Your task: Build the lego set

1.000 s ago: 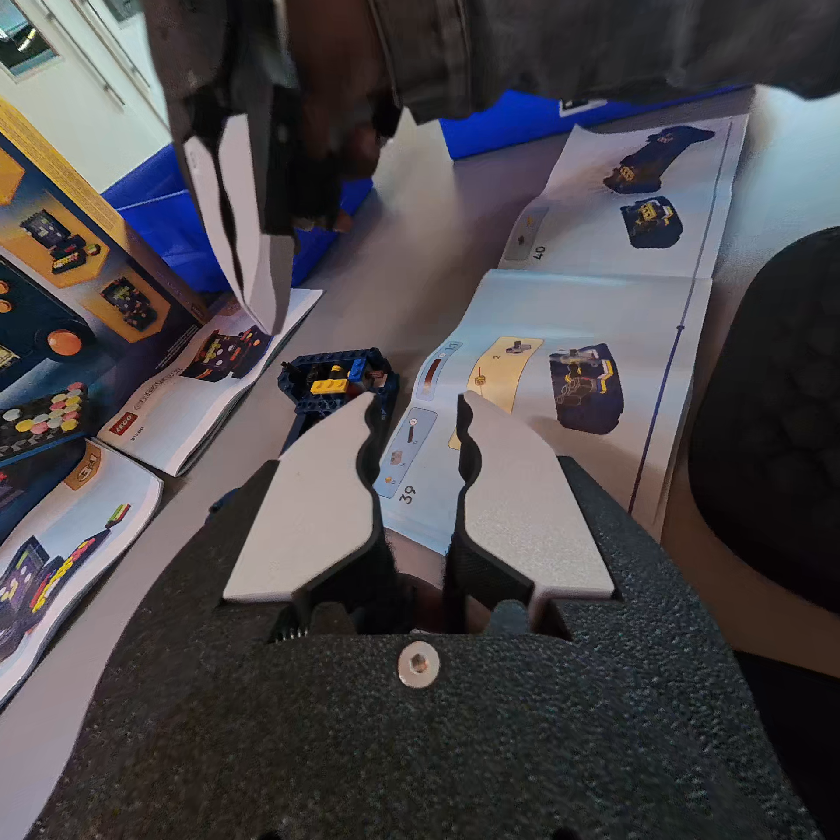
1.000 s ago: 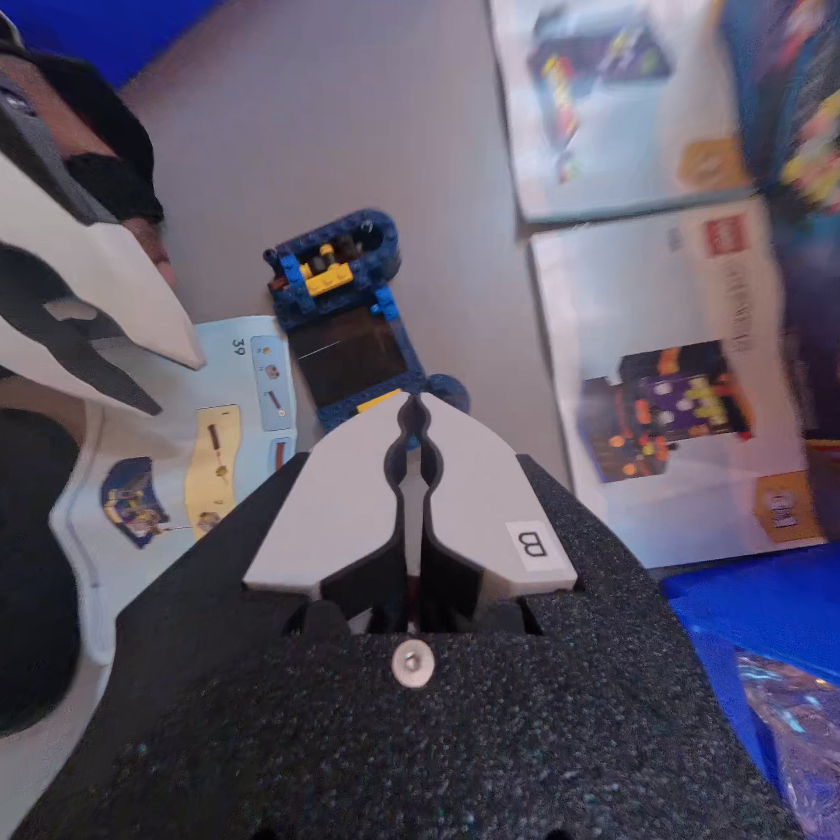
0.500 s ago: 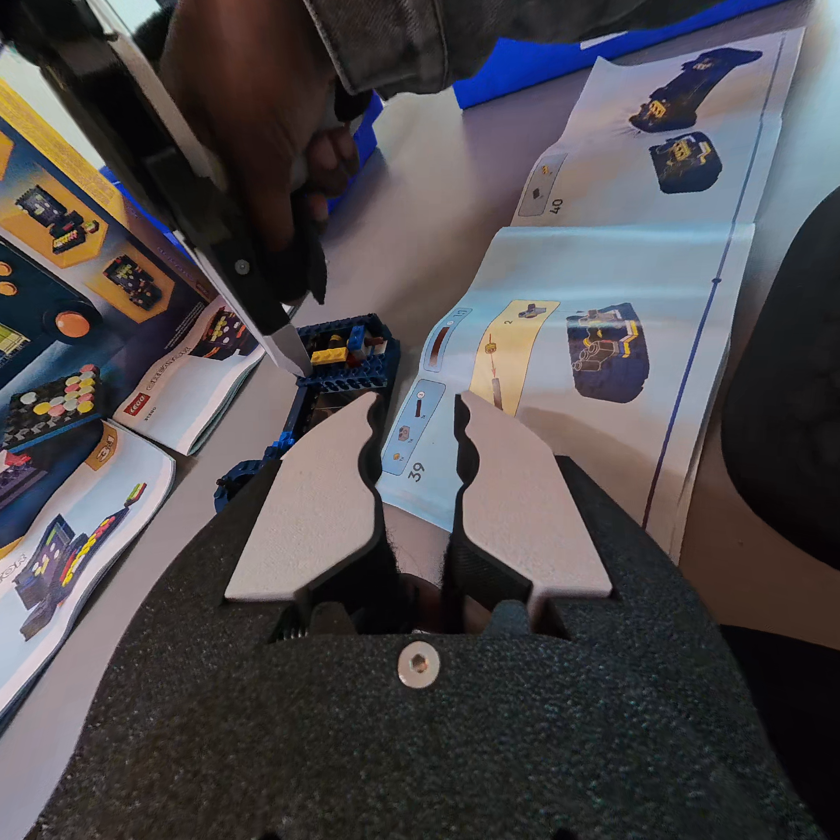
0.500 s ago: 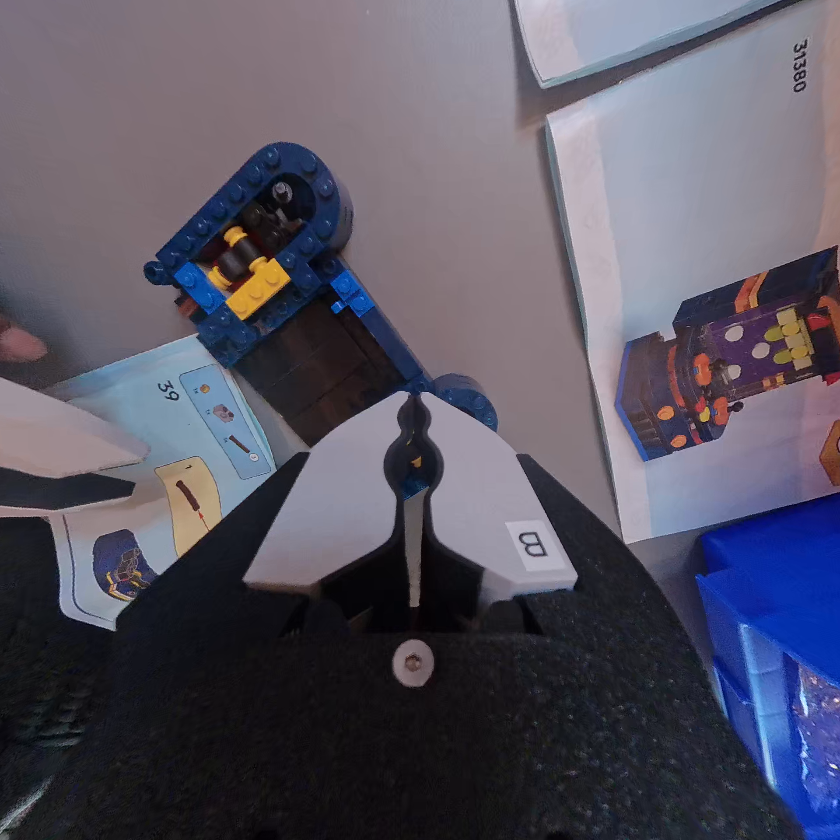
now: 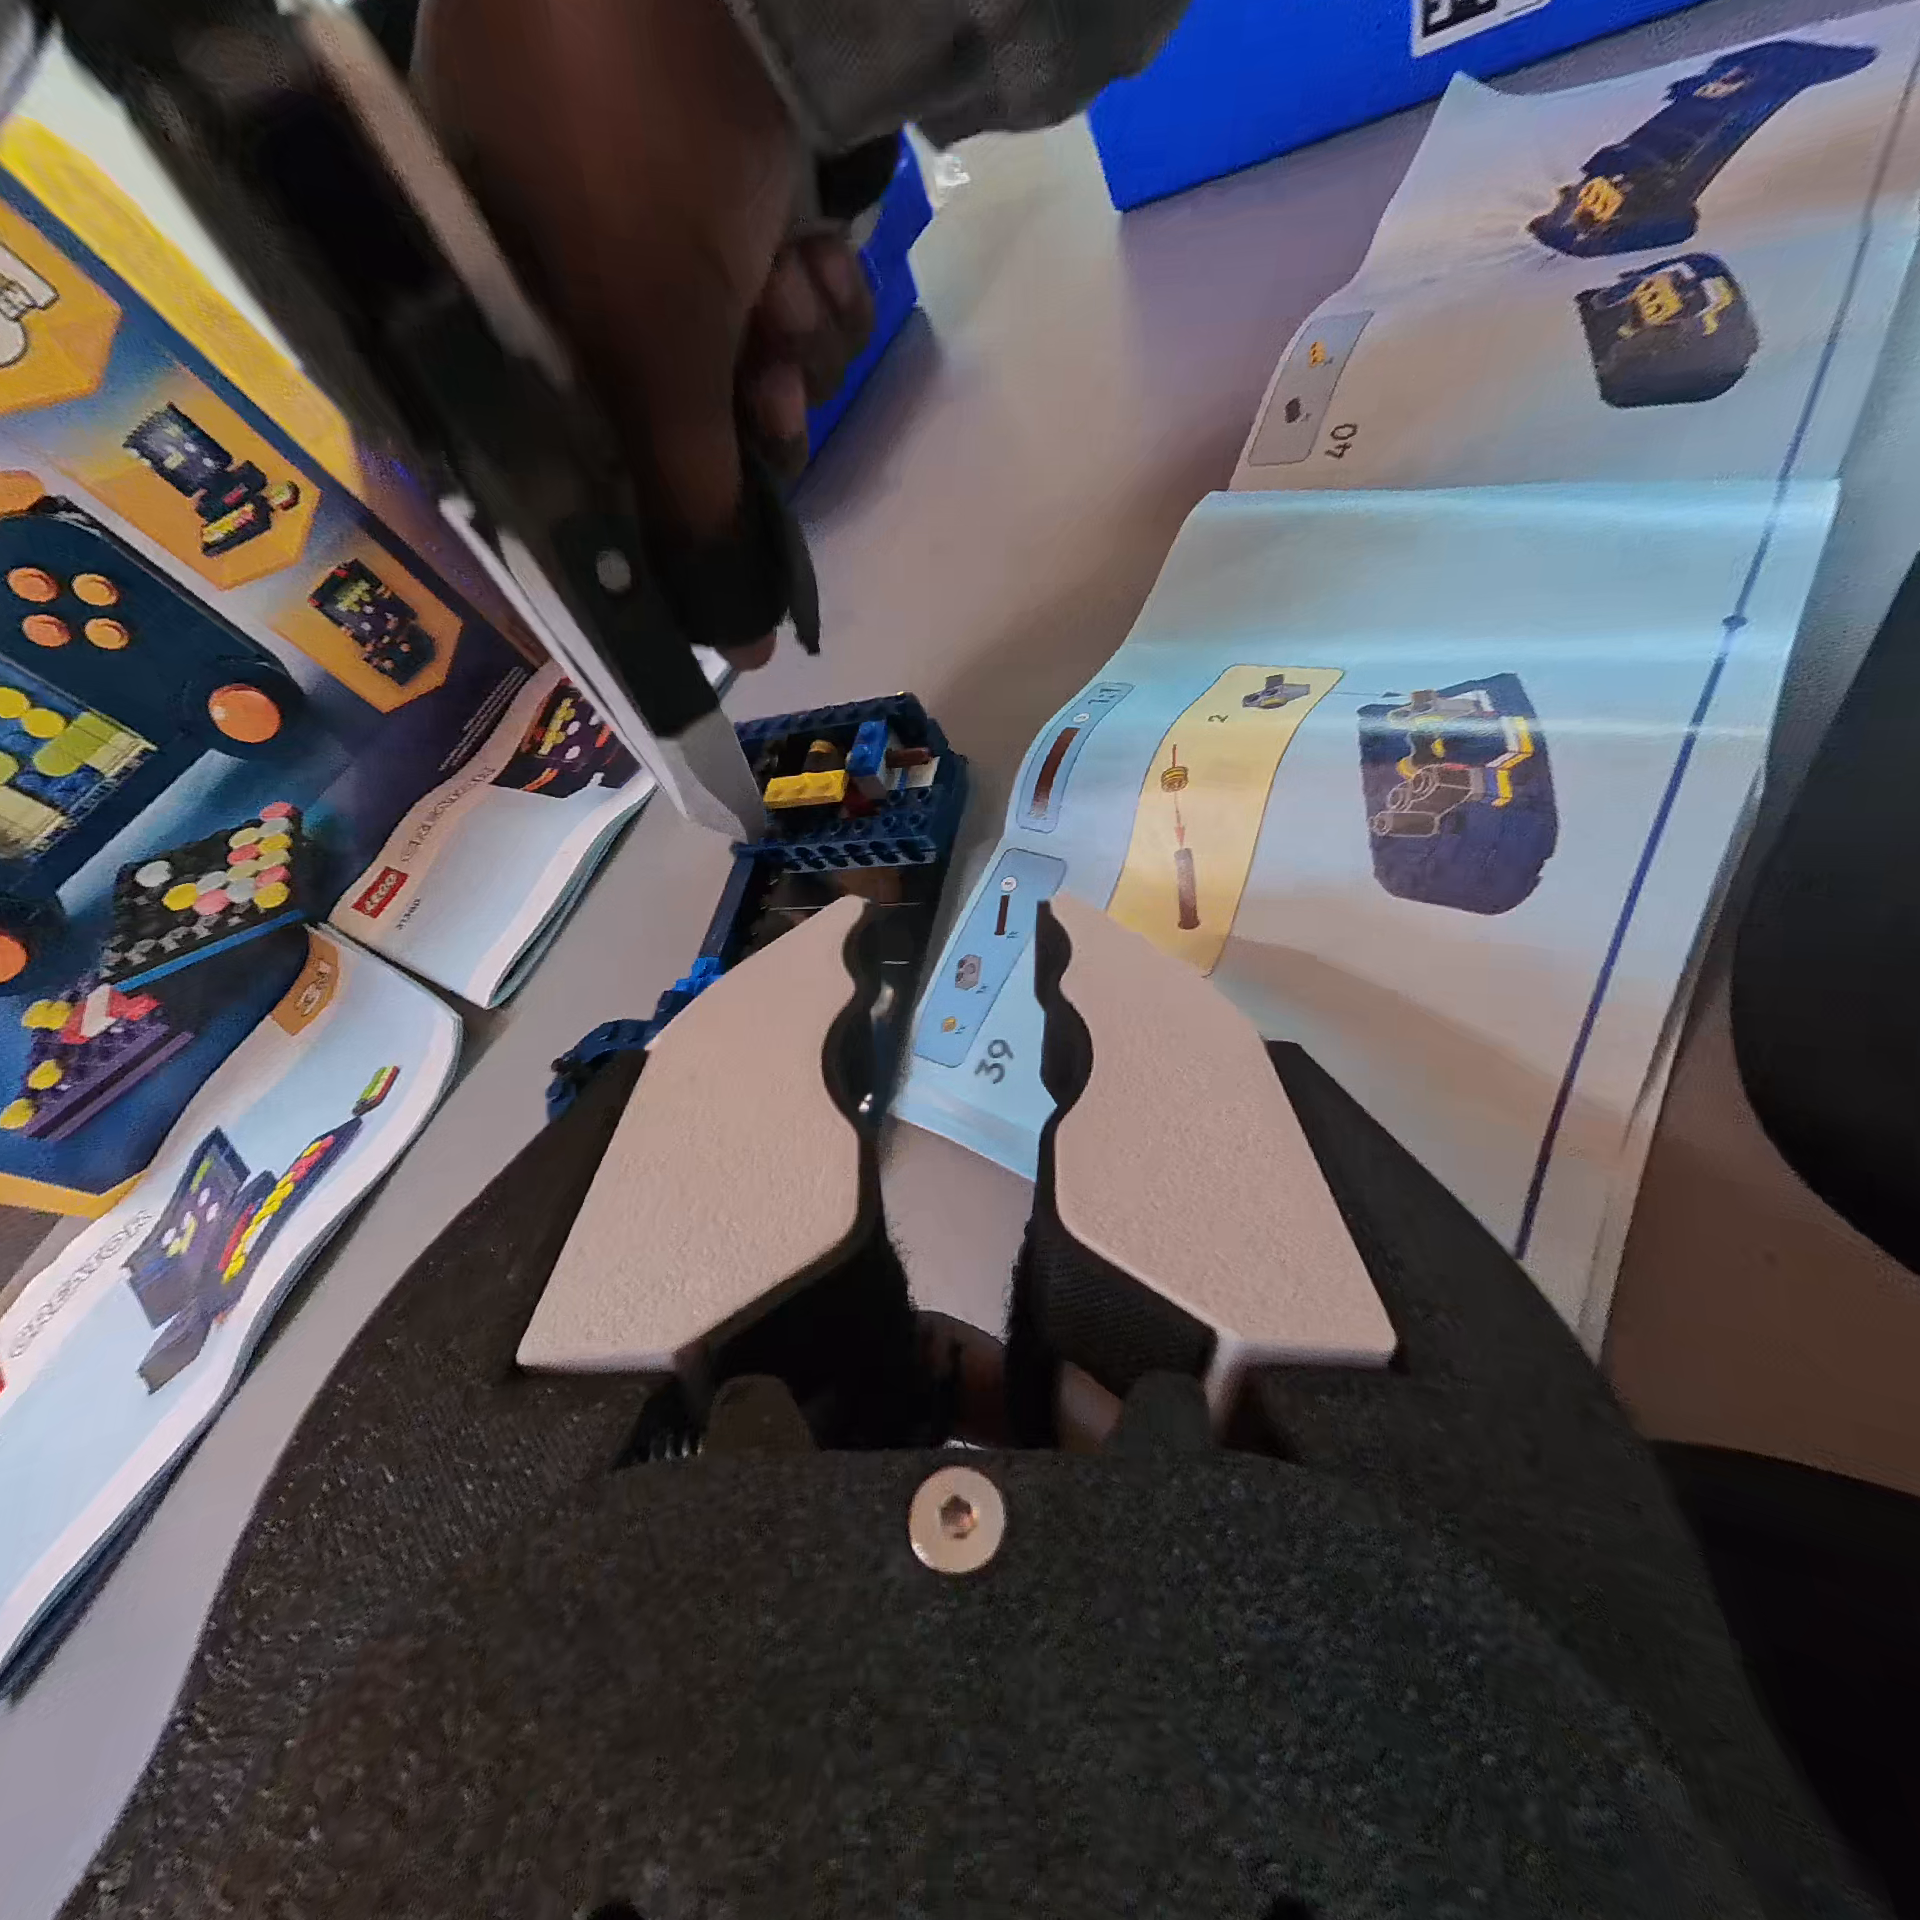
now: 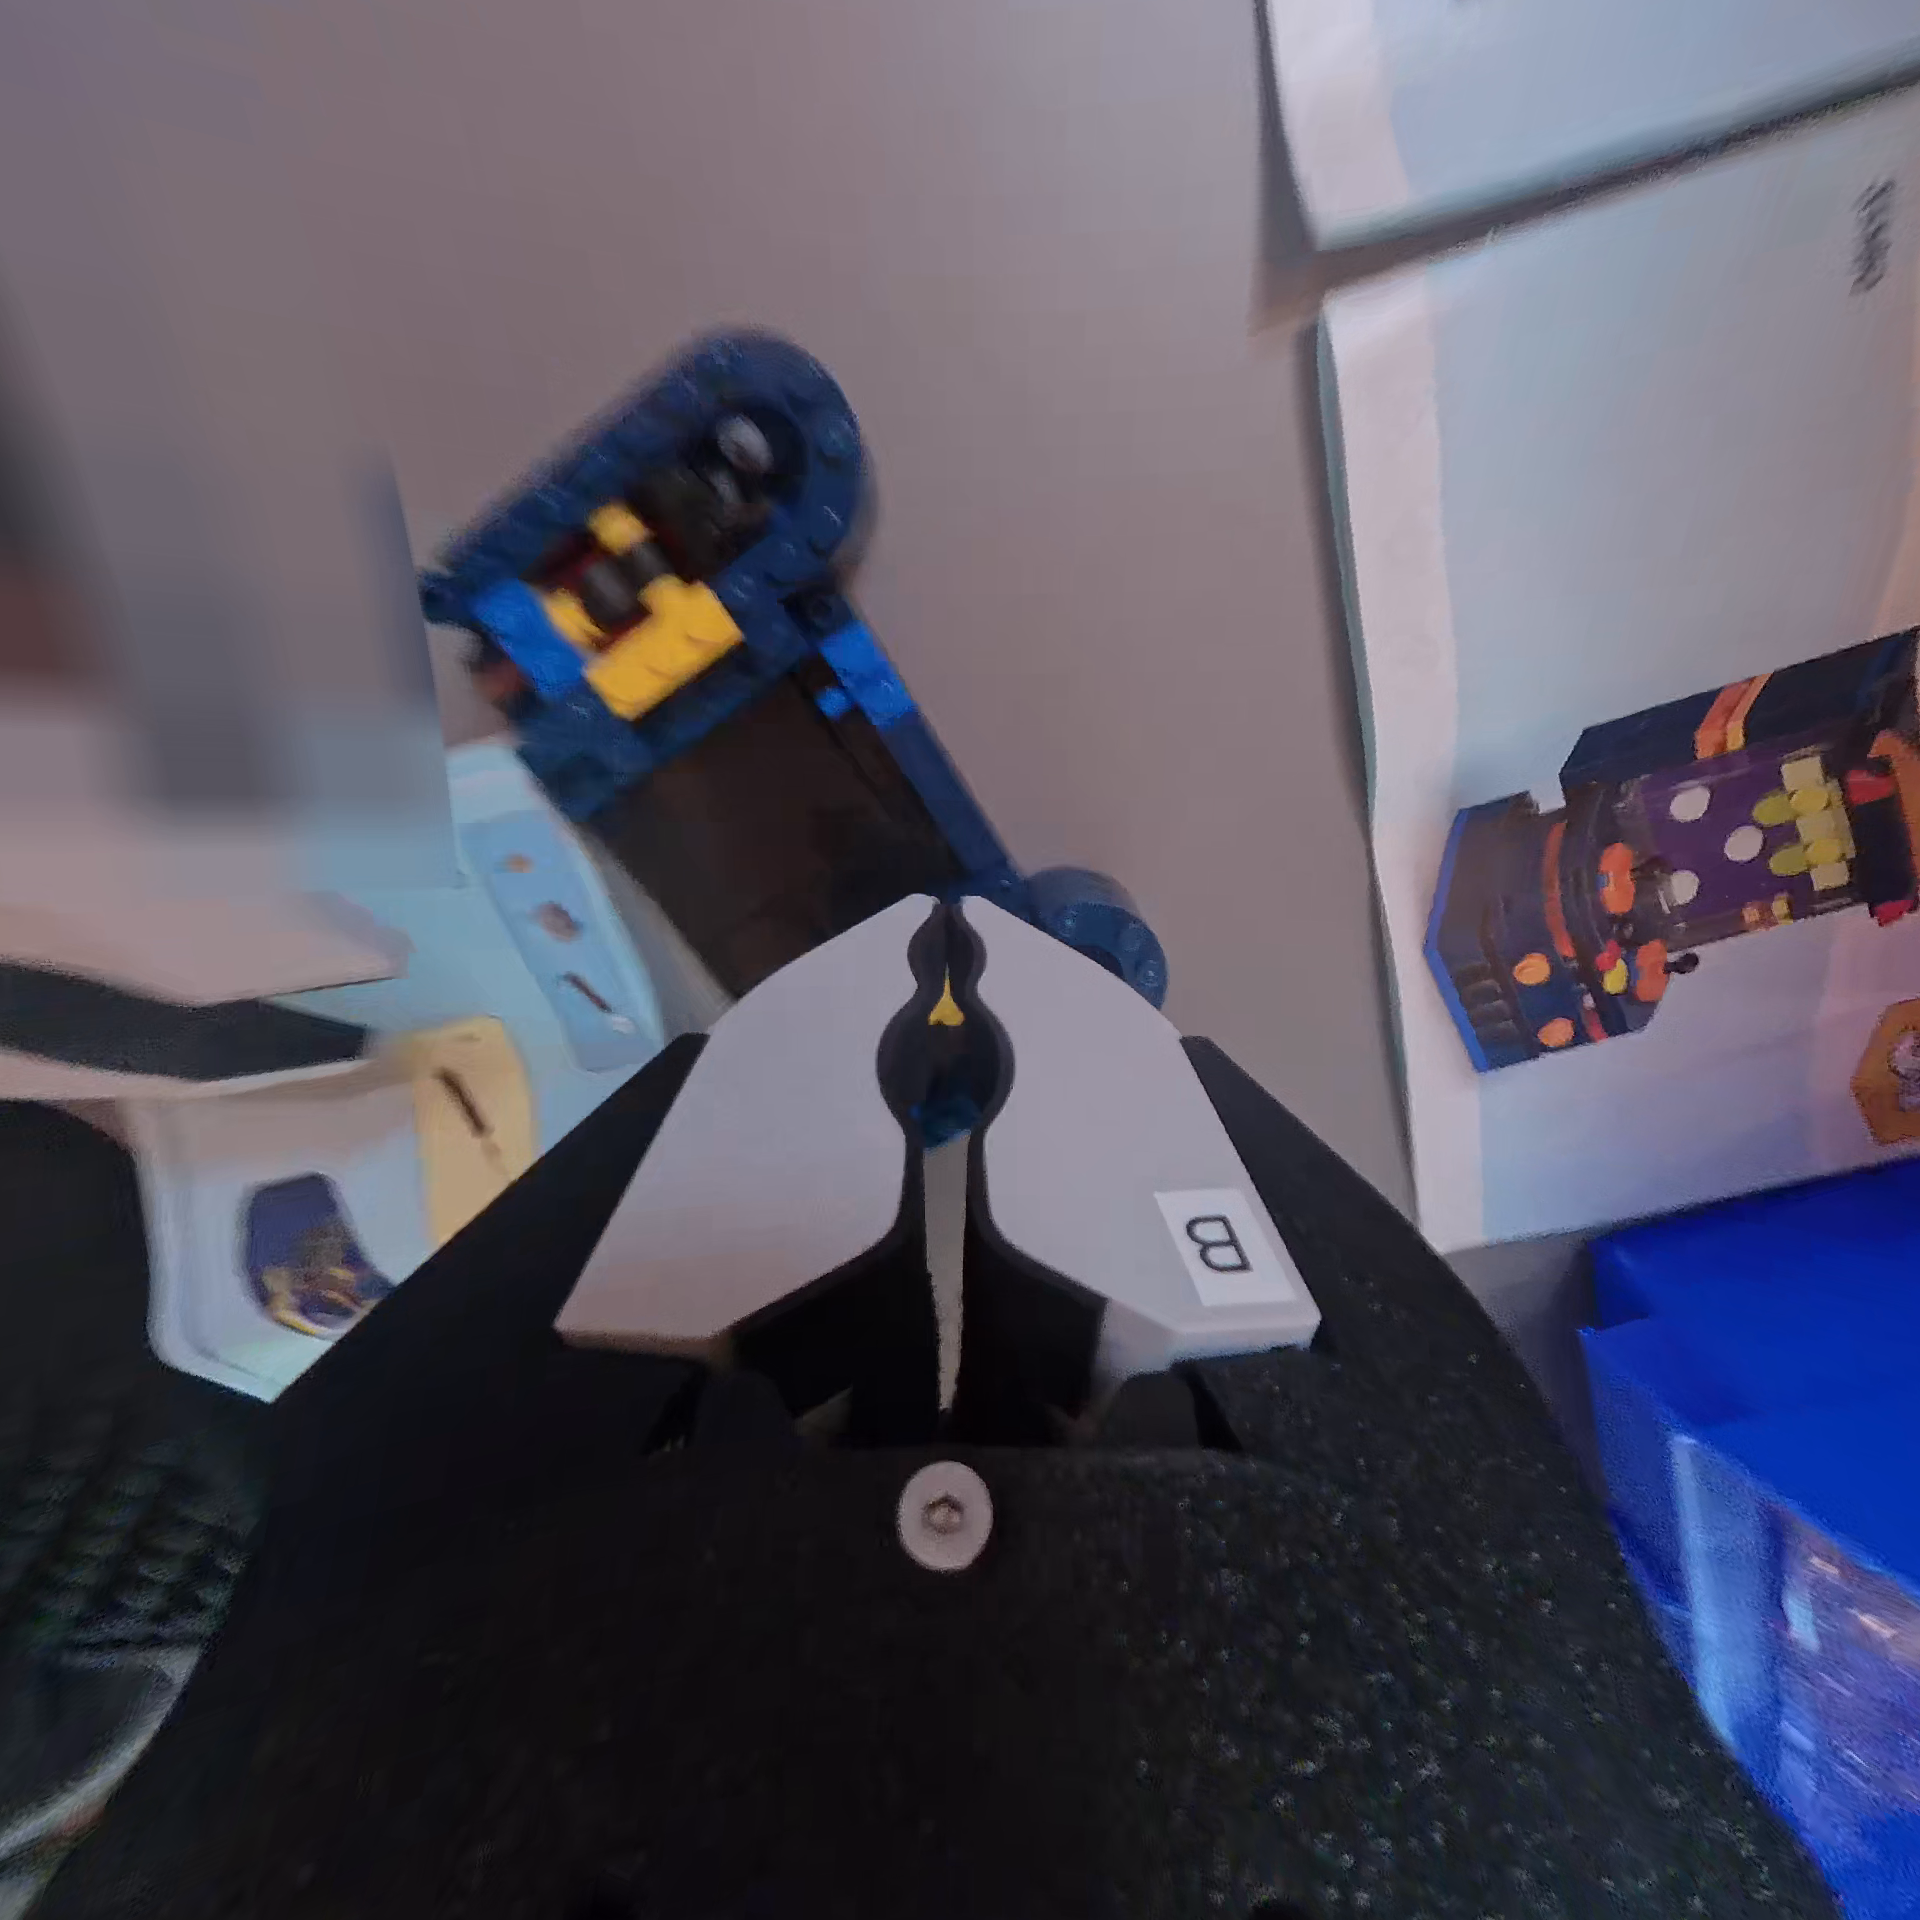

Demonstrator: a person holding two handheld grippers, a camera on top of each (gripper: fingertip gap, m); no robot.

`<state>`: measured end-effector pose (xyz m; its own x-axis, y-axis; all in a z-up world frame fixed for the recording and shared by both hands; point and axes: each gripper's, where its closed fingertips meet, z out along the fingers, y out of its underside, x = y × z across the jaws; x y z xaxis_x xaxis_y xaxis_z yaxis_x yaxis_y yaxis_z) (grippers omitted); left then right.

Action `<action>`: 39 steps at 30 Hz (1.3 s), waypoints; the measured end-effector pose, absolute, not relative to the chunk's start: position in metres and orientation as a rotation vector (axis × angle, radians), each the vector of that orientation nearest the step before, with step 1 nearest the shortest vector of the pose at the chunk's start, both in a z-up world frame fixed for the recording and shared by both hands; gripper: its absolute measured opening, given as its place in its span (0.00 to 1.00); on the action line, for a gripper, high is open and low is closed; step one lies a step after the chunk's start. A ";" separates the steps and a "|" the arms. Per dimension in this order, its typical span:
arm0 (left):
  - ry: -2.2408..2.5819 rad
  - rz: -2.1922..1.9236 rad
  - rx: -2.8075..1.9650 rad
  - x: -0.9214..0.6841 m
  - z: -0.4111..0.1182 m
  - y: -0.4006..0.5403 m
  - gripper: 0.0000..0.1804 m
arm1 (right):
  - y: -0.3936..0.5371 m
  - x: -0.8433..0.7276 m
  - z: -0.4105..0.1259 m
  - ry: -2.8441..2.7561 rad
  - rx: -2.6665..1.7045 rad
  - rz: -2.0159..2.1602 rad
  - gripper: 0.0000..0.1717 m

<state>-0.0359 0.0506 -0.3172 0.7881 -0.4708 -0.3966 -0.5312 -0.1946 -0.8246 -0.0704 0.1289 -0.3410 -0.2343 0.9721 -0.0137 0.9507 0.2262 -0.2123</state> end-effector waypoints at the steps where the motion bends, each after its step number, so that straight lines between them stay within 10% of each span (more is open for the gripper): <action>1: 0.761 0.075 -1.833 -0.038 -0.317 0.051 0.15 | 0.121 -0.076 -0.328 -2.287 -1.873 0.419 0.00; 39: -0.078 -0.115 -1.542 -0.134 -0.239 0.051 0.18 | 0.057 -0.067 -0.336 -2.353 -1.730 0.500 0.00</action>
